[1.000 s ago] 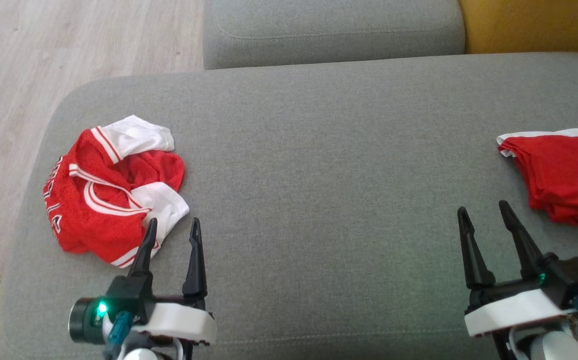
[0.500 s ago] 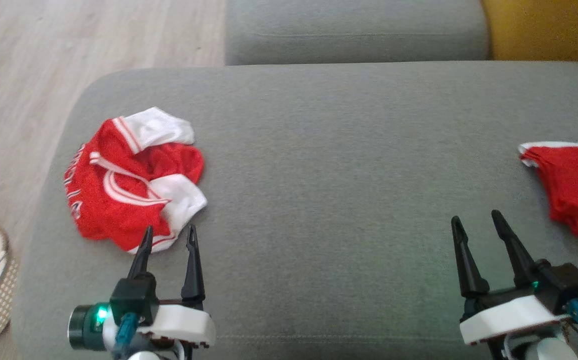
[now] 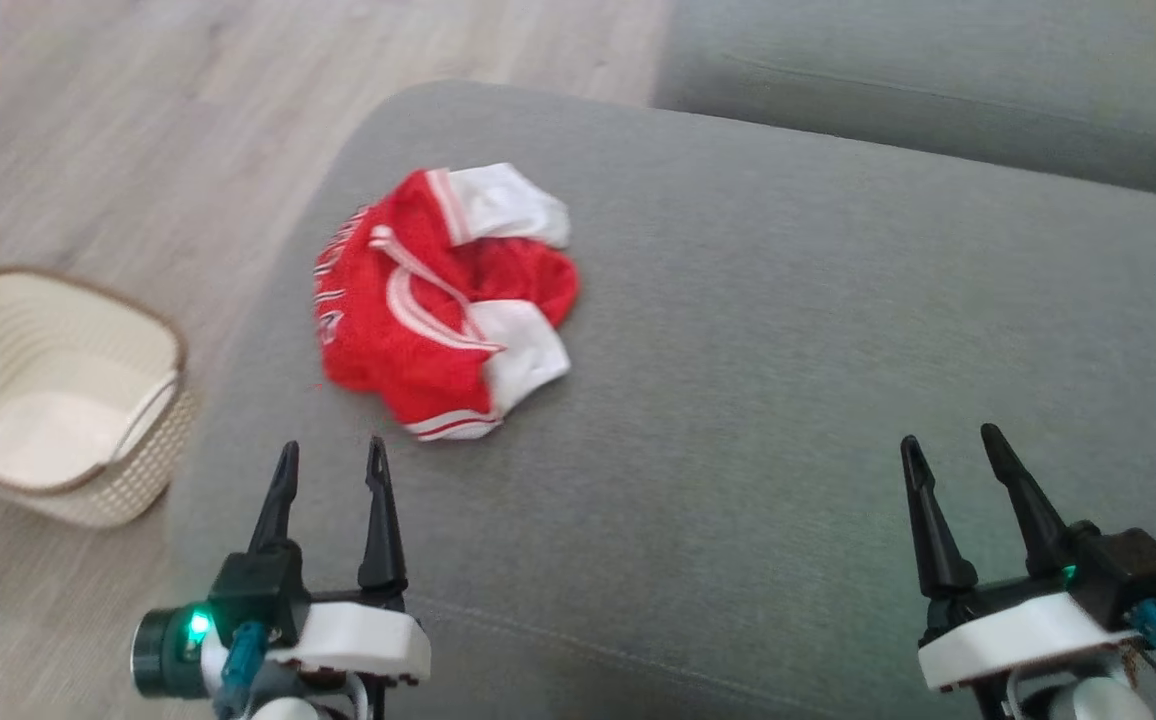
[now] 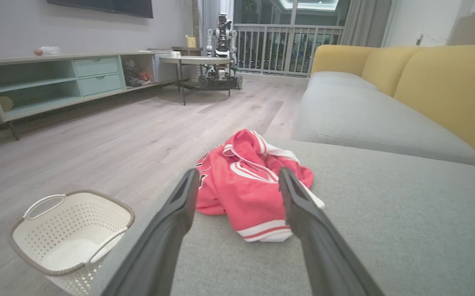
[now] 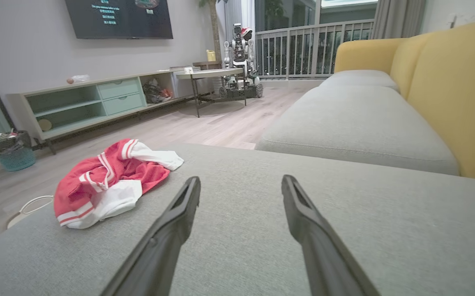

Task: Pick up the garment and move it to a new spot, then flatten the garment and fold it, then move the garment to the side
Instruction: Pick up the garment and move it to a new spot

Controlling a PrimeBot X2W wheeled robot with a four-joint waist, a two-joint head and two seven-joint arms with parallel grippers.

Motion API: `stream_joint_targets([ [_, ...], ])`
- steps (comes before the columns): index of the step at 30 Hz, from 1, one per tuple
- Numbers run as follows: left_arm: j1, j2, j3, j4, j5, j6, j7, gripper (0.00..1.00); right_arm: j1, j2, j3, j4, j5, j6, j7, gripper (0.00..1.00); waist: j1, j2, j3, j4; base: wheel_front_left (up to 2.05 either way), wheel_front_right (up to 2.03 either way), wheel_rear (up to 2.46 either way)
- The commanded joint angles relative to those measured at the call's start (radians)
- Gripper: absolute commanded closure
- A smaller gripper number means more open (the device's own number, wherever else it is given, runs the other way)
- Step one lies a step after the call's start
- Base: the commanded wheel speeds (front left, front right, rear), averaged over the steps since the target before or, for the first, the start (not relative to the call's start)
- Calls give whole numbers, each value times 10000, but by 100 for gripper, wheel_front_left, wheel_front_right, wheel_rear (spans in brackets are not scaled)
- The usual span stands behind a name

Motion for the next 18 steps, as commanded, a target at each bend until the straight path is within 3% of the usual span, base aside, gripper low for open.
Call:
stream_joint_targets([
  [1,-361,18,281,-412,-60,73,-51,0,-271,-41,214,-315,47,-4,-93,0,0,0,66,600,0,0,0],
  [6,-398,18,331,-583,-178,167,-51,0,-307,-41,221,-336,-101,-4,-93,0,0,0,206,977,0,0,0],
  [11,-943,18,416,-556,-609,84,-51,0,-548,-41,132,-431,-242,-4,-93,0,0,0,705,880,0,0,0],
  [18,-3485,159,974,24,-785,-759,-51,0,-1207,-85,231,-638,-638,-4,-93,0,0,0,2057,273,0,0,0],
])
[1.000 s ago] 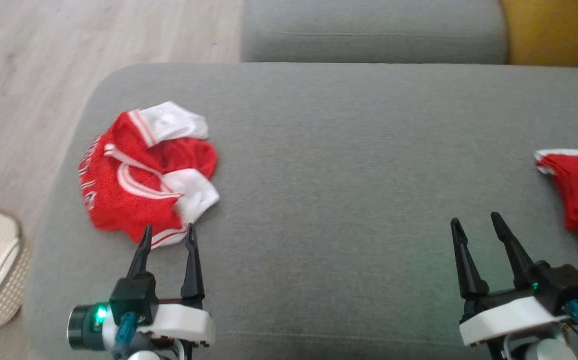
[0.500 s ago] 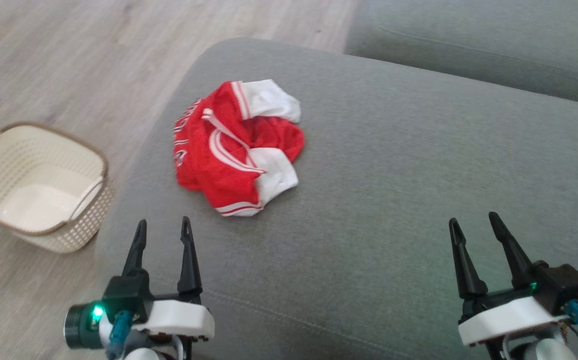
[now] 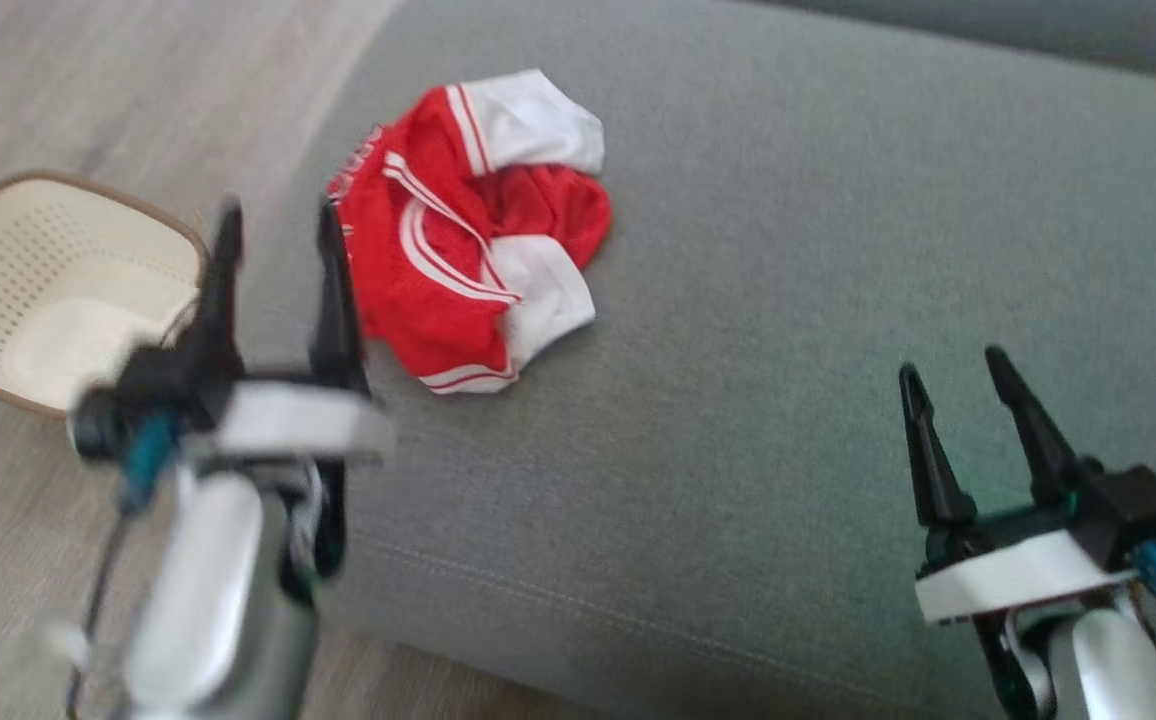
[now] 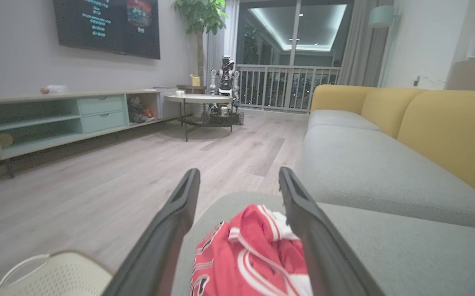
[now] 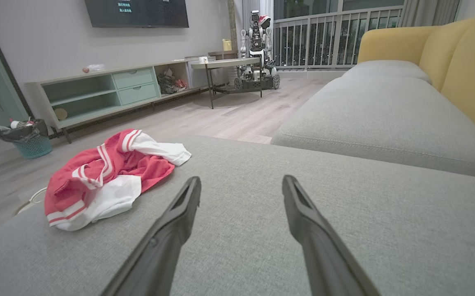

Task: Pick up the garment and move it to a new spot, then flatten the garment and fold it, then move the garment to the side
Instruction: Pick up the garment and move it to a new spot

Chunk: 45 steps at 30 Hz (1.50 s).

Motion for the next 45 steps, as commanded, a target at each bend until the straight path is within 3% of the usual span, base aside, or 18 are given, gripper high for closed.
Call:
stream_joint_targets([
  [1,-913,244,529,62,-79,-208,-49,0,-467,-127,298,-415,-27,-4,-93,0,0,0,754,-479,0,0,0],
  [4,-2246,513,823,1165,-448,-656,176,0,-799,-356,298,-592,-18,-4,-93,0,0,0,1290,-738,0,0,0],
  [7,-3525,512,1305,2516,-1477,-1101,1183,0,-1195,-588,302,-888,-27,-4,-93,0,0,0,1860,-991,0,0,0],
  [15,-6130,740,1745,5751,-2417,-1336,3058,0,-1976,-989,201,-1574,90,-4,-93,0,0,0,3214,-1354,0,0,0],
  [23,-6797,656,1563,8835,-2550,-1645,3189,0,-2471,-1112,608,-1431,58,-4,-93,0,0,0,3767,-1727,0,0,0],
  [28,-6918,678,1506,9776,-2615,-2050,2749,0,-2634,-1004,583,-1380,75,-4,-93,0,0,0,3787,-1935,0,0,0],
  [29,-6937,716,1528,9894,-2642,-2154,2469,89,-2664,-965,583,-1362,80,-4,-93,0,0,0,3753,-1993,0,0,0],
  [30,-6960,777,1537,9952,-2637,-2242,2092,100,-2685,-922,581,-1348,89,-4,-93,0,0,0,3704,-2045,0,0,0],
  [36,-7111,950,1318,9895,-2384,-2594,296,100,-2555,-624,516,-1218,180,-4,-93,0,0,0,3012,-2338,0,0,0],
  [45,-7053,754,341,7824,-2002,-2979,148,100,-2152,-130,473,-1295,428,-4,-93,0,0,0,1504,-3542,0,0,0],
])
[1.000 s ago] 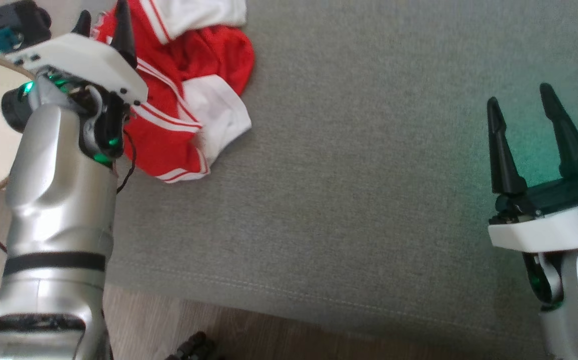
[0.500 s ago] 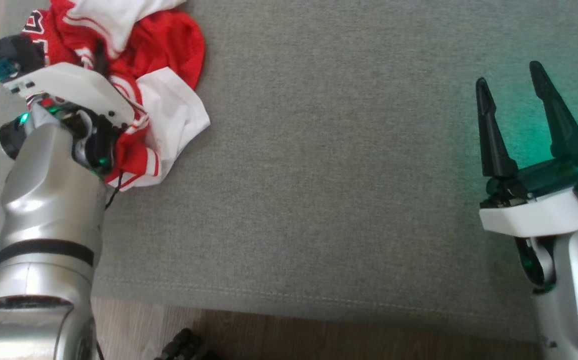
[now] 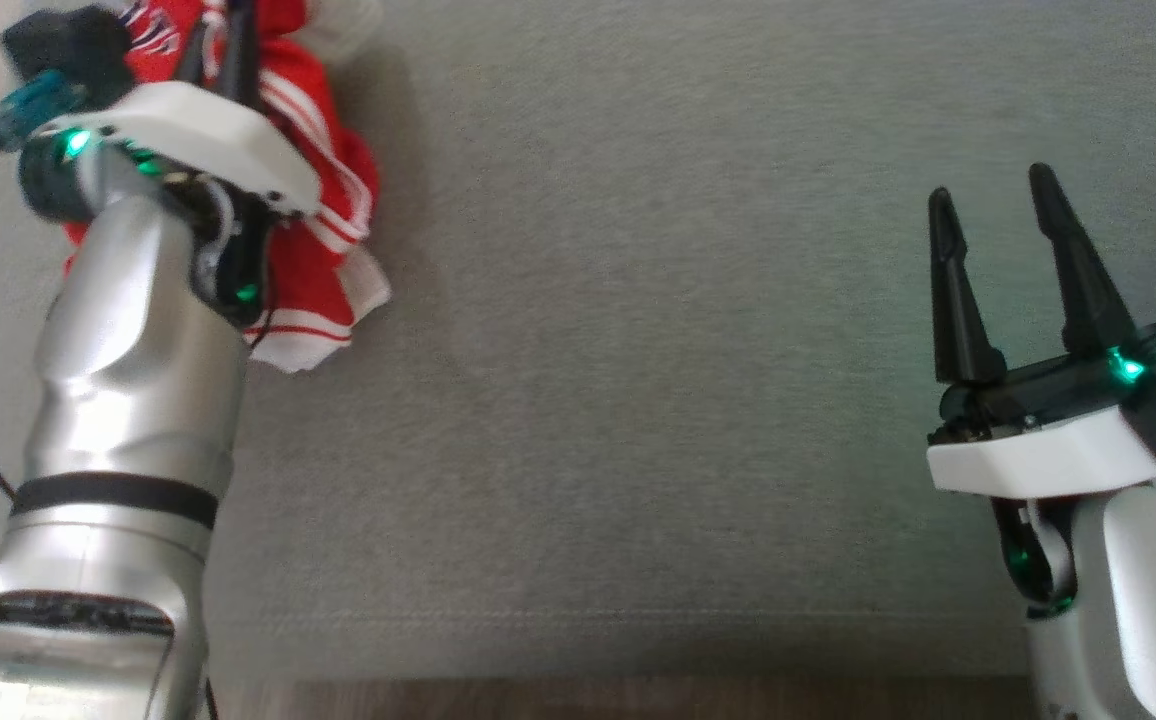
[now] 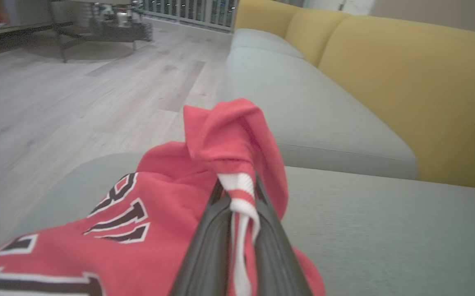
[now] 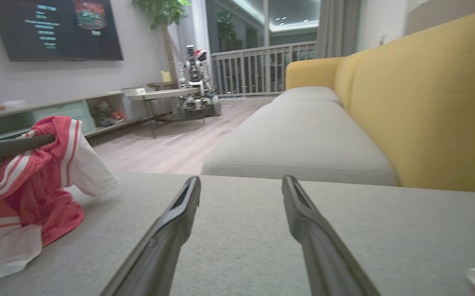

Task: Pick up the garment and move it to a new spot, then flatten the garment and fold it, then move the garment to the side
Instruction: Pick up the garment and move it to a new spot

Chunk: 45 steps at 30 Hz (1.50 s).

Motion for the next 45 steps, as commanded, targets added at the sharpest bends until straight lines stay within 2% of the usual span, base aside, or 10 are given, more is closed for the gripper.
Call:
stream_joint_targets([
  [1,-51,312,80,-472,105,-42,21,100,33,97,246,-394,82,-4,-65,0,-1,0,-533,-687,0,0,0],
  [6,328,416,-493,-1475,457,4,453,100,46,154,565,-568,459,-4,-65,0,-1,0,-853,-2125,0,0,0],
  [16,781,204,-1694,-2200,1435,522,847,100,637,160,-1,-698,1371,-4,-65,0,-1,0,-476,-4712,0,0,0],
  [24,410,121,-2345,-1339,2135,818,191,100,616,161,-82,-777,1694,-4,-65,0,-1,0,194,-5623,0,0,0],
  [25,401,88,-2396,-1146,2152,819,136,100,621,161,-59,-792,1705,-4,-65,0,-1,0,208,-5640,0,0,0],
  [26,384,59,-2451,-991,2186,838,75,0,619,161,-28,-803,1708,-4,-65,0,-1,0,214,-5637,0,0,0],
  [29,366,-52,-2532,-844,2178,861,-55,0,606,161,-16,-845,1694,-4,-65,0,-1,0,179,-5494,0,0,0],
  [34,648,-266,-2713,-1269,2181,1163,-226,0,650,161,135,-881,1513,-4,-65,0,-1,0,-202,-4714,0,0,0],
  [37,1328,-339,-2443,-2634,1814,1228,-240,0,696,161,223,-879,1435,-4,-65,0,-1,0,-487,-4044,0,0,0],
  [45,4347,-375,-1778,-6554,1926,1941,-245,0,995,162,250,-636,962,-4,-65,0,-1,0,-1336,-2056,0,0,0],
])
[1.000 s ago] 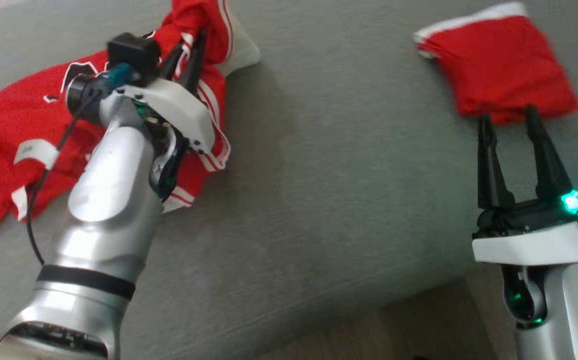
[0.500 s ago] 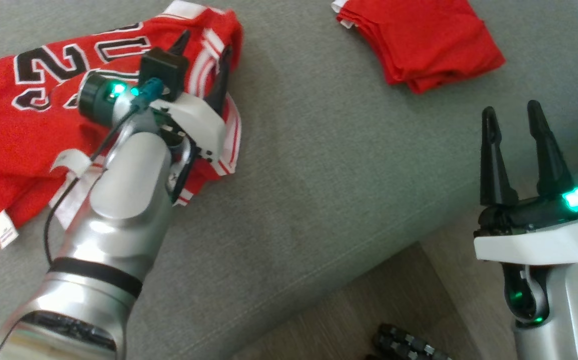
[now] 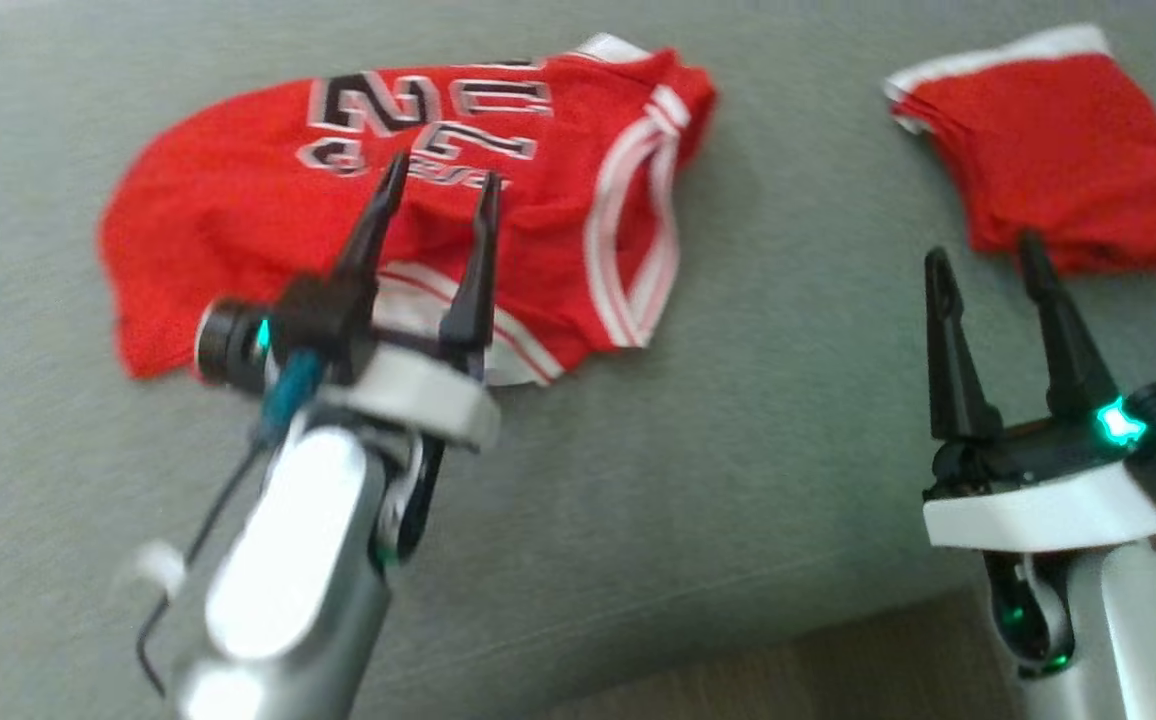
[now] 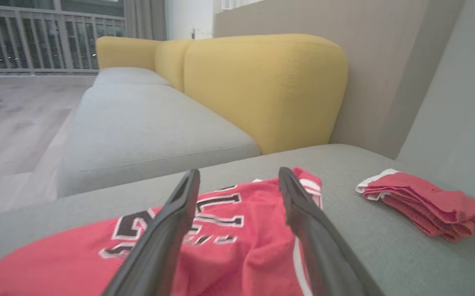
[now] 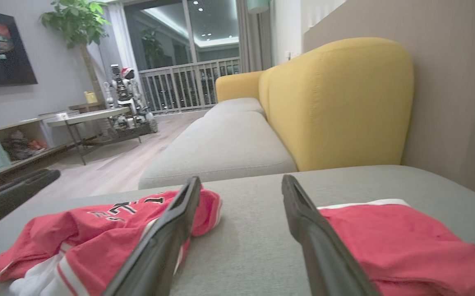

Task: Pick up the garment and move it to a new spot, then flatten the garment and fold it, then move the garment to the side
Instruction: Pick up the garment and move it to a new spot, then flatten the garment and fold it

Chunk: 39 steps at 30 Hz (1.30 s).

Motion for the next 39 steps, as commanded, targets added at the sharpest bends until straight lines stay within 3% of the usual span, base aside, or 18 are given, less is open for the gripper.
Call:
stream_joint_targets([
  [1,81,75,388,-729,182,153,-51,0,65,-15,190,-215,-66,-4,-65,0,0,0,-705,1071,0,0,0],
  [10,2761,43,829,-2852,944,900,-52,0,705,-15,-195,218,-343,-4,-65,0,0,0,-1870,2436,0,0,0],
  [20,4957,24,1376,-3597,1169,1652,-52,0,1908,-15,-215,426,-630,-4,-65,0,0,0,-2800,2756,0,0,0],
  [39,5562,20,2025,-3482,1509,1535,-53,0,2202,-14,-251,718,-537,-4,-65,0,0,0,-3089,2623,0,0,0],
])
